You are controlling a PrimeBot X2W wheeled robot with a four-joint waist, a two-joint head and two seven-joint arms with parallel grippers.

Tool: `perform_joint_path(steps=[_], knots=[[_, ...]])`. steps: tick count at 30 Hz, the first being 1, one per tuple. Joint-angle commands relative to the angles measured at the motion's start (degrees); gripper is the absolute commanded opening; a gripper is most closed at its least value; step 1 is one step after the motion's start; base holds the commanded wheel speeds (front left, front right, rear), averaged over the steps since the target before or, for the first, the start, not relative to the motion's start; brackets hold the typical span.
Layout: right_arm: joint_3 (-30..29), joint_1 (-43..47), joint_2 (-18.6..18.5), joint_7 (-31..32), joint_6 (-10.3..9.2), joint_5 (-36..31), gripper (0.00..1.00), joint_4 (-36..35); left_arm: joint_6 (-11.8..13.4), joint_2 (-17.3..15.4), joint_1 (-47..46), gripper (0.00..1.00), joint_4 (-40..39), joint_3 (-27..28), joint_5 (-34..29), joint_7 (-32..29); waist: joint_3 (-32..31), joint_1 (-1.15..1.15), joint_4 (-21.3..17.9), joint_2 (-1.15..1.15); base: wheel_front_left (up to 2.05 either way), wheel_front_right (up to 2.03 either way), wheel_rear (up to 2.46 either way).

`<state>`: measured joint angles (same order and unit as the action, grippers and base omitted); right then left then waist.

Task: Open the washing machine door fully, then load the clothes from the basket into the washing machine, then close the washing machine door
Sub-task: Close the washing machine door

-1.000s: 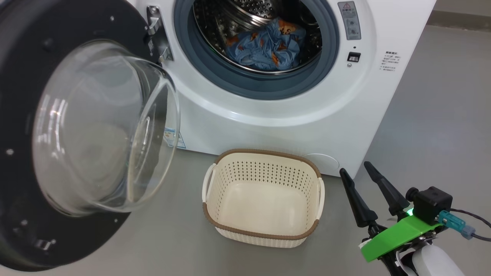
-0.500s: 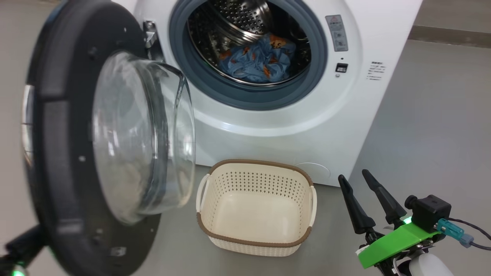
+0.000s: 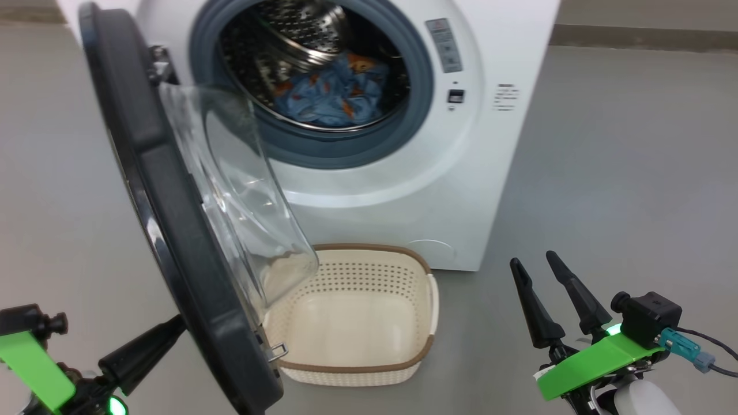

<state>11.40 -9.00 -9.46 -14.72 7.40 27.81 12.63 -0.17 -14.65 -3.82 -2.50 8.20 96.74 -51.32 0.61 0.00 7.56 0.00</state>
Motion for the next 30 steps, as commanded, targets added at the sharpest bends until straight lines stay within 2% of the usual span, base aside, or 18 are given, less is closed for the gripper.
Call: perform_joint_path(steps=[1,10,15,22,30], knots=[[0.9,-0.4,-0.1,-0.3,0.09,-0.3,1.00,-1.6,0.0,-0.6,-2.0,0.00,-2.0,1.6,-0.5,0.2,0.1,0.00,-2.9,0.00,0.00,0.00,0.00],[1.0,-0.4,-0.6,-0.3,0.09,-0.2,1.00,-1.7,-1.0,3.1,-4.4,0.00,0.1,0.3,-1.4,3.1,0.2,0.00,-9.5,0.00,0.00,0.00,0.00],[1.1,-0.5,-0.8,-0.3,0.09,-0.1,1.00,-1.7,-1.6,4.3,-6.8,0.00,2.2,0.3,-2.3,5.1,0.7,0.00,-11.9,0.00,0.00,0.00,0.00],[0.9,-0.6,-0.8,-0.3,0.09,-0.1,1.00,-1.7,-2.6,4.9,-9.0,0.00,5.3,-0.1,-3.3,6.1,1.0,0.00,-12.6,0.00,0.00,0.00,0.00],[0.3,-0.3,-0.4,-0.3,0.09,-0.6,1.00,-1.7,-3.6,4.9,-9.9,0.00,6.5,0.1,-3.6,6.4,0.8,0.00,-10.9,0.00,0.00,0.00,0.00]])
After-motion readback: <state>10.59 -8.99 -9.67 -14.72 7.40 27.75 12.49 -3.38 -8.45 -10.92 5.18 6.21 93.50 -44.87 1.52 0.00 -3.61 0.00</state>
